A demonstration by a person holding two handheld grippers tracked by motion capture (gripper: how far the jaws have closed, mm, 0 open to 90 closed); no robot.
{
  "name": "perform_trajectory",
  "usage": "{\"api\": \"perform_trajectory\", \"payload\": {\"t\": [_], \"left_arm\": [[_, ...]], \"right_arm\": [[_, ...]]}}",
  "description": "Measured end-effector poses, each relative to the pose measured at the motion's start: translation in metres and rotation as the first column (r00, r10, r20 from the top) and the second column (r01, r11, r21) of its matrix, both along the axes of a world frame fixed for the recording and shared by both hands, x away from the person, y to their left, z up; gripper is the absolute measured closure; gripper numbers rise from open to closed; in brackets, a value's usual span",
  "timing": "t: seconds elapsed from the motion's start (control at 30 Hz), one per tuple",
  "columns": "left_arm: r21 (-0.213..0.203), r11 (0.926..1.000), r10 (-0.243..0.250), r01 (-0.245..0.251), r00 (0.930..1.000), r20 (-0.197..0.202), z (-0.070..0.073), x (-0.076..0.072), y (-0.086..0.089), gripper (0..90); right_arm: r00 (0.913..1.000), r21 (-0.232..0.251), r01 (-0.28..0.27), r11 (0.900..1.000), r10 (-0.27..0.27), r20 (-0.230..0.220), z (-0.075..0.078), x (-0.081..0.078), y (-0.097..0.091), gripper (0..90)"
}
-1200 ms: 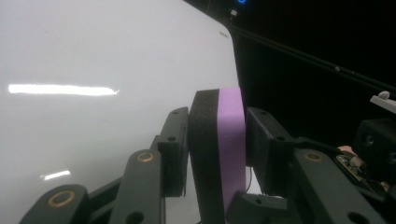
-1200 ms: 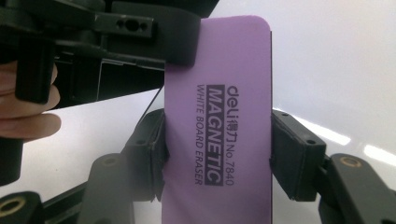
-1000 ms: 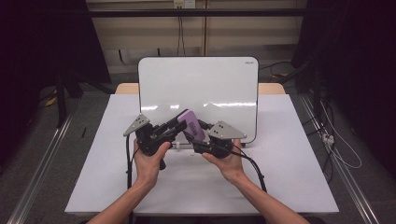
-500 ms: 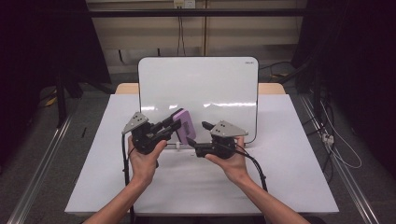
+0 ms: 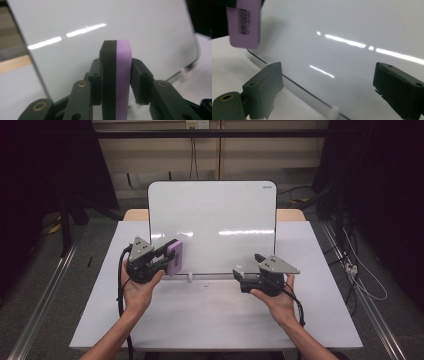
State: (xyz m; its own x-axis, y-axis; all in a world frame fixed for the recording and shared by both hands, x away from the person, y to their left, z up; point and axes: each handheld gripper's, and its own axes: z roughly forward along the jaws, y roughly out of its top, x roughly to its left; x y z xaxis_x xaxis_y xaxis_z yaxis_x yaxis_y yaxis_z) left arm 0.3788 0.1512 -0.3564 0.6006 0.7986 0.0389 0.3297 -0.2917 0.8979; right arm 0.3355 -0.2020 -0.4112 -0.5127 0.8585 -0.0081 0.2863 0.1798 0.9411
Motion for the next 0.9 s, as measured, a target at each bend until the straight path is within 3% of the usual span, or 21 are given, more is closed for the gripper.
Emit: {"api": "perform_trajectory", "payload": {"t": [0.07, 0.13, 0.23, 0.33, 0.37, 0.4, 0.43, 0.57, 0.8, 0.87, 0.9], "left_arm": [[0.069, 0.9976, 0.009, -0.008, 0.9998, -0.019, 0.002, 0.002, 0.000, 65.7], [0.142, 0.9897, 0.023, -0.018, 0.9993, -0.030, 0.002, 0.004, -0.002, 65.8], [0.247, 0.9684, 0.053, -0.035, 0.9963, -0.068, -0.004, 0.009, -0.007, 65.8], [0.292, 0.9547, 0.078, -0.055, 0.9945, -0.070, -0.010, 0.012, -0.014, 65.8], [0.324, 0.9441, 0.085, -0.061, 0.9946, -0.059, -0.011, 0.012, -0.018, 65.8], [0.339, 0.9384, 0.090, -0.065, 0.9943, -0.057, -0.014, 0.014, -0.022, 65.7], [0.353, 0.9324, 0.101, -0.077, 0.9937, -0.049, -0.016, 0.016, -0.028, 65.6], [0.377, 0.9212, 0.109, -0.097, 0.9939, -0.011, -0.021, 0.019, -0.040, 65.4], [0.412, 0.9049, 0.103, -0.105, 0.9943, 0.028, -0.024, 0.015, -0.047, 63.8], [0.403, 0.9088, 0.100, -0.107, 0.9943, 0.039, -0.026, 0.014, -0.047, 63.4], [0.389, 0.9152, 0.099, -0.105, 0.9945, 0.034, -0.027, 0.014, -0.046, 63.1]], "right_arm": [[0.9998, 0.004, 0.021, 0.9998, -0.021, 0.002, 0.000, -0.003, -0.010, 8.5], [0.9988, 0.006, 0.049, 0.9988, -0.049, 0.000, -0.001, -0.006, -0.021, 8.6], [0.9970, -0.010, 0.077, 0.9970, -0.077, -0.003, -0.003, -0.011, -0.032, 8.6], [0.9952, -0.028, 0.096, 0.9950, -0.096, -0.015, -0.007, -0.015, -0.040, 8.7], [0.9948, -0.029, 0.100, 0.9945, -0.101, -0.016, -0.008, -0.016, -0.043, 8.8], [0.9942, -0.026, 0.105, 0.9941, -0.105, -0.020, -0.009, -0.016, -0.044, 8.9], [0.9938, -0.023, 0.109, 0.9938, -0.109, -0.021, -0.010, -0.016, -0.046, 8.9], [0.9934, -0.026, 0.111, 0.9935, -0.112, -0.024, -0.011, -0.016, -0.046, 9.0], [0.9942, -0.031, 0.105, 0.9940, -0.105, -0.022, -0.012, -0.015, -0.045, 9.6], [0.9942, -0.029, 0.105, 0.9940, -0.106, -0.020, -0.012, -0.015, -0.044, 9.6], [0.9943, -0.027, 0.104, 0.9942, -0.105, -0.019, -0.012, -0.015, -0.044, 9.6]]}}
